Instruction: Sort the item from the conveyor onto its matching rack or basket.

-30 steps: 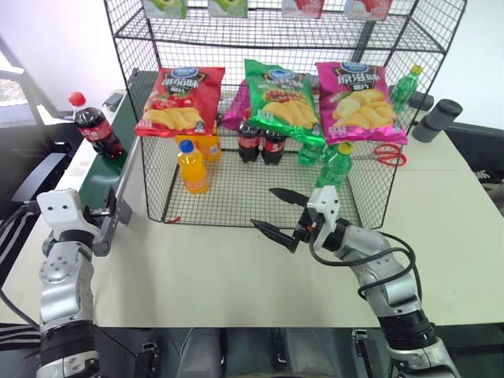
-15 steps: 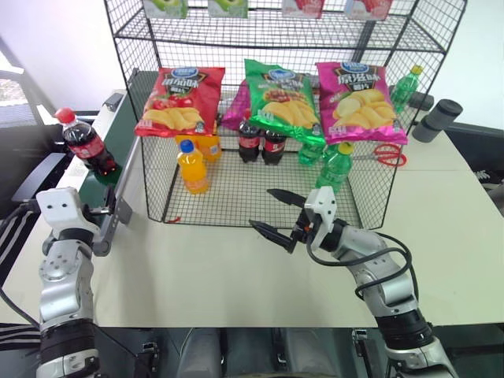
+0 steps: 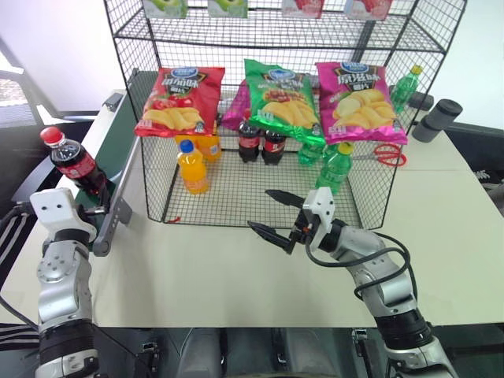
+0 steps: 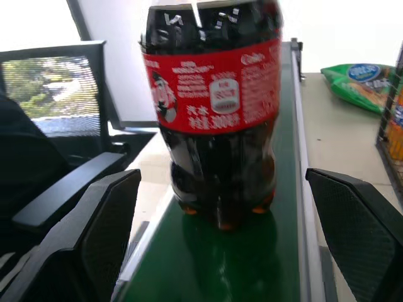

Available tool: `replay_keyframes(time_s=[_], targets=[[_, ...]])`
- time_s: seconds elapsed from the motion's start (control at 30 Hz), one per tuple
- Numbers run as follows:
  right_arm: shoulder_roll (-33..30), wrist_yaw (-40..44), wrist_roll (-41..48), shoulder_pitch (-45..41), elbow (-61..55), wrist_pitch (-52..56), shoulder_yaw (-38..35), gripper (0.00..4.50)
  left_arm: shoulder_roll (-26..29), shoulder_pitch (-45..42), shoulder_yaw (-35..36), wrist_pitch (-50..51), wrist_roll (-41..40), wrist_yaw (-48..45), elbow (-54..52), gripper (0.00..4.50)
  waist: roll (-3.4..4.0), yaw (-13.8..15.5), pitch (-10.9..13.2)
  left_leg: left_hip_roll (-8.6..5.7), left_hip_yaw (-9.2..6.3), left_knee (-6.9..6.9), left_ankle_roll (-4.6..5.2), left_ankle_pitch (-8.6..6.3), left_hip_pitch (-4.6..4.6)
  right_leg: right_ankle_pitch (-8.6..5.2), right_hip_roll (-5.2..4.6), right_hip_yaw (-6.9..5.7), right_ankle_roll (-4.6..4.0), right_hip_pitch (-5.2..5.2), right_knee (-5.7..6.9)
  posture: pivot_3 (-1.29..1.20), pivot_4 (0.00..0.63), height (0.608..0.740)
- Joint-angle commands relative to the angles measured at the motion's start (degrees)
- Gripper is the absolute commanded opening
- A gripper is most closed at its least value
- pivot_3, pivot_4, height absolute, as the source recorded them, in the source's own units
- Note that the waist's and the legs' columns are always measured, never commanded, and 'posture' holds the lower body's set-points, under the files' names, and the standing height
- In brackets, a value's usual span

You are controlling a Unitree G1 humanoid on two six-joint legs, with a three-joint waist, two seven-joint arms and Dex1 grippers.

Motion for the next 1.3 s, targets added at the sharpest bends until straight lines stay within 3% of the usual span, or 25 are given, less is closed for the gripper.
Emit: replay_keyframes(time_s=[0.03,0.53,0.7,0.87,1.03,1.3], targets=[[0.2,0.3,0.8,-0.5,-1.5,-0.3,-0.1,4.46,0.6,0.0,2.3,-1.3,-0.6,1.0,-1.3,4.50,0.00,0.0,0.0,0.00,0.00,0.00,0.00,0.00,0.00,0.00,0.00,0.00,0.00,0.00,0.00,0.00,0.150,0.740],[0.1,0.2,0.7,-0.2,-1.8,-0.2,0.1,4.46,0.8,0.0,2.4,-0.7,-1.7,0.2,-1.7,4.50,0.00,0.0,0.0,0.00,0.00,0.00,0.00,0.00,-0.01,0.00,-0.03,-0.01,0.00,-0.01,0.00,0.00,0.150,0.740],[0.1,0.2,0.6,-0.3,-1.6,-0.2,0.2,4.50,0.8,0.2,2.5,-0.7,-1.6,0.6,-2.3,2.97,0.00,0.1,0.0,0.00,0.00,-0.01,0.00,0.00,-0.01,0.00,-0.03,-0.01,0.00,-0.01,-0.01,0.00,0.150,0.740],[-0.2,0.2,0.8,-0.2,-1.9,-0.1,-0.1,4.50,1.7,0.1,4.5,-2.7,-3.5,-0.3,-7.0,2.97,-0.03,0.0,0.0,-0.01,-0.01,-0.01,0.00,0.00,-0.03,0.00,-0.05,-0.01,-0.01,-0.01,-0.01,0.00,0.150,0.740],[-0.9,0.3,2.1,-1.0,-2.9,1.4,-1.3,4.50,6.1,0.1,7.1,1.8,-13.4,-8.0,-15.3,2.97,-0.21,0.0,0.0,0.01,-0.04,-0.02,-0.02,-0.01,-0.14,0.00,-0.06,-0.02,-0.01,-0.12,-0.04,0.00,0.150,0.740],[-3.4,2.1,8.8,-4.6,-4.1,8.6,-4.9,4.50,18.1,6.2,1.8,23.5,-38.0,-25.7,-35.3,2.97,-0.13,-0.3,0.1,-0.03,-0.03,-0.13,-0.04,-0.01,-0.14,-0.01,-0.19,-0.02,-0.05,-0.06,-0.26,0.00,0.150,0.740]])
